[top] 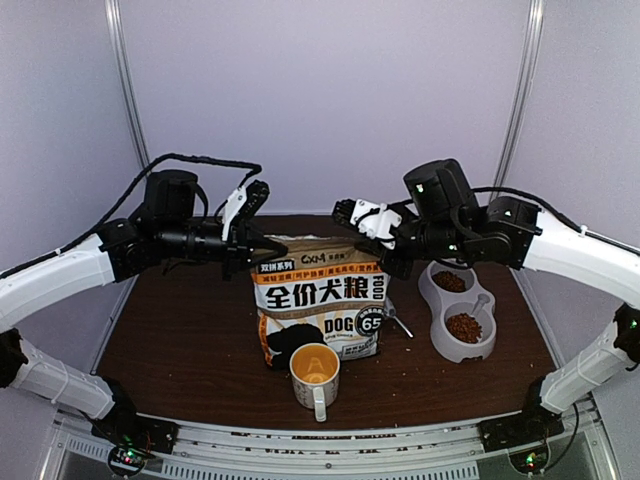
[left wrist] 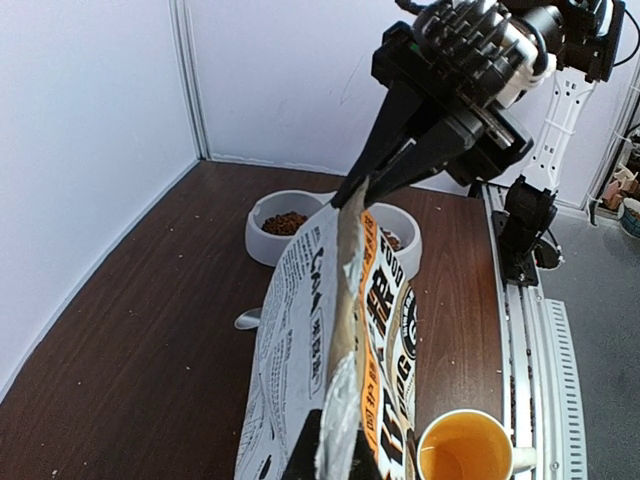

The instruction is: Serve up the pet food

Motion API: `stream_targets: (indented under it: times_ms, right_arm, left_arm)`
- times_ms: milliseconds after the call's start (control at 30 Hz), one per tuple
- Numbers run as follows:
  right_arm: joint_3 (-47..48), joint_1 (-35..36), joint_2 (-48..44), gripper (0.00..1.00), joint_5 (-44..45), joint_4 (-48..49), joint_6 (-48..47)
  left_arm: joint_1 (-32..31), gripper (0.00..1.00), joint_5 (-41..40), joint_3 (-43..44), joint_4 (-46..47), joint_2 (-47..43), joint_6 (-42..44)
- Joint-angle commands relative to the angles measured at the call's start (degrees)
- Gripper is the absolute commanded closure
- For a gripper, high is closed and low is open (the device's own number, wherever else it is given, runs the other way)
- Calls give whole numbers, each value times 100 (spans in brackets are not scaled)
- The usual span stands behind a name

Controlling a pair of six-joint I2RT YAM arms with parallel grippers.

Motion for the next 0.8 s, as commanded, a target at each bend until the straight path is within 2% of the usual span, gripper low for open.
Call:
stream_targets:
  times_ms: [0,200,267,333,500,600,767]
  right_arm:
    - [-172,-354,-338,100,1258,-700,108]
    - [-290,-413,-444,100,1394,-723,143]
    - [-317,-433,-482,94,1429,-727,161]
    - [-336,-454,-504,100,1426,-755,169]
    - [-387,-498,-540,100,1443,-834,215]
    - [-445,-524,-591,93,1514,-826,247]
    - [-511,-578,-689,99,1583,-873,308]
  left_arm:
    - [113,100,11,4,158,-352,54]
    - [118,100,-5,4,149,-374,62]
    - [117,100,-8,2,142,-372,59]
    - [119,100,-12,3,140,-370,58]
    - [122,100,-33,-9,131,-382,69]
    - [122,100,-40,-5,131,-383,74]
    - [120,100,-55,-9,114,-392,84]
